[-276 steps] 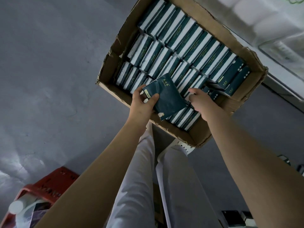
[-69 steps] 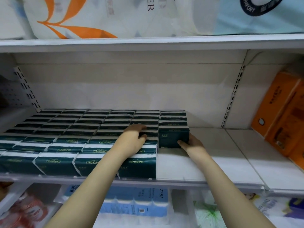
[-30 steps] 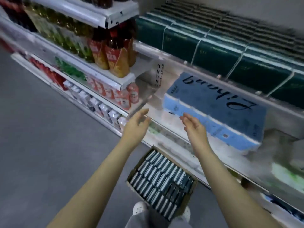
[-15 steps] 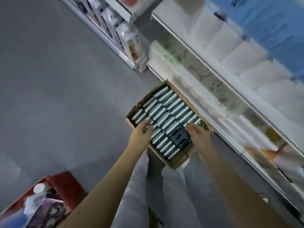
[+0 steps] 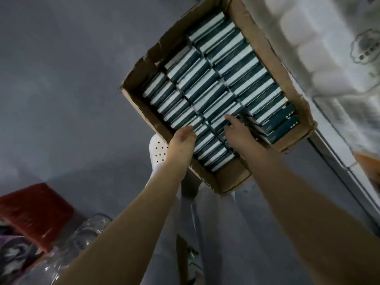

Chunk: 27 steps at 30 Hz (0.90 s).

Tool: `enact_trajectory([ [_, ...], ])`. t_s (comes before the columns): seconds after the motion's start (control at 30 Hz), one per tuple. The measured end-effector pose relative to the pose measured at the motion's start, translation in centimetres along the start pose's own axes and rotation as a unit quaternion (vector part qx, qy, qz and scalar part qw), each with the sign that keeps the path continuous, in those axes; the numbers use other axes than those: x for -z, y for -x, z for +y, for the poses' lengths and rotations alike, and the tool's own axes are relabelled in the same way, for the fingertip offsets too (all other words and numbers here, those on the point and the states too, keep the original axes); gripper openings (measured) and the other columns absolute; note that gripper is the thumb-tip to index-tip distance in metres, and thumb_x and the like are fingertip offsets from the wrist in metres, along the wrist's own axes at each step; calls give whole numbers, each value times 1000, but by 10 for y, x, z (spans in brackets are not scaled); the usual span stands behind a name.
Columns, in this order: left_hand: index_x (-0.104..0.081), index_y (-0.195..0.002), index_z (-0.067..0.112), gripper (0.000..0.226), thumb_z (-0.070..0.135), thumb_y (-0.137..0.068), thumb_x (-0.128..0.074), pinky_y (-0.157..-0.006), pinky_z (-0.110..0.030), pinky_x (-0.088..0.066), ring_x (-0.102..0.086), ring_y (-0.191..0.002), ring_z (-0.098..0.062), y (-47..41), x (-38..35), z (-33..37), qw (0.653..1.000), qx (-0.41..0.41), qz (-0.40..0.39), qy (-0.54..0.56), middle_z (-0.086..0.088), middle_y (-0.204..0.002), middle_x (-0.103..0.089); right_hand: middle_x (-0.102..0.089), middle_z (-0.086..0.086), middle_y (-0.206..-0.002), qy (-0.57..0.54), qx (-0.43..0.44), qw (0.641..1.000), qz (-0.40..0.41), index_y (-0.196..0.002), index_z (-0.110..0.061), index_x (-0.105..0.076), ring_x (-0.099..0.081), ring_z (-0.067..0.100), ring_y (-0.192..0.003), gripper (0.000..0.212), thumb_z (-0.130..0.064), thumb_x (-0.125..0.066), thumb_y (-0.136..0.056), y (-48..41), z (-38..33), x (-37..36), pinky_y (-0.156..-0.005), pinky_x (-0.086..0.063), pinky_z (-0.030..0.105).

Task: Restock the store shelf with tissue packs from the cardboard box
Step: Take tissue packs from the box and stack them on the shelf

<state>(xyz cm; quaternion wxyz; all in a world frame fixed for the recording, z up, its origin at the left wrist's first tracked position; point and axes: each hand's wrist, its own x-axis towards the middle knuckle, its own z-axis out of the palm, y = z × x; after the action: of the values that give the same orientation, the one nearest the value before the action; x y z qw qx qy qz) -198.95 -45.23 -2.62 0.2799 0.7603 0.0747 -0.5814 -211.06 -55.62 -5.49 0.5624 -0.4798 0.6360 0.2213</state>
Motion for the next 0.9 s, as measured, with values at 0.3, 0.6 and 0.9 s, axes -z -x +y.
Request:
enact_trajectory([
  [0.3, -53, -132, 26, 33, 28, -99, -50, -101, -32, -43, -55, -106, -10, -28, 3, -5, 999, -4, -21, -25, 15, -104, -57, -46, 12, -141, 13, -3, 1000, -23, -150, -34, -29, -41, 11, -50, 52, -9, -27, -105, -29, -5, -6, -34, -32, 14],
  [0.6, -34, -147, 28, 67, 9, -89, -62, -97, -24, -36, -38, -128, -10, -23, 2, 16, 960, -124, -150, -202, 4, -149, -36, -54, 0, -83, -50, 12, 999, -11, -131, -31, -55, -54, 35, -78, 47, -6, -31, -99, 4, -11, 9, -64, -50, 38],
  [0.9, -46, -127, 15, 38, 22, -92, -61, -88, -38, -48, -55, -107, -23, -23, -7, 35, 948, -196, -43, -247, -2, -115, -56, -64, -12, -117, -77, 55, 991, -96, -134, -51, -46, -63, 7, -107, 59, -5, -36, -98, 14, -25, 45, -96, -50, 33],
])
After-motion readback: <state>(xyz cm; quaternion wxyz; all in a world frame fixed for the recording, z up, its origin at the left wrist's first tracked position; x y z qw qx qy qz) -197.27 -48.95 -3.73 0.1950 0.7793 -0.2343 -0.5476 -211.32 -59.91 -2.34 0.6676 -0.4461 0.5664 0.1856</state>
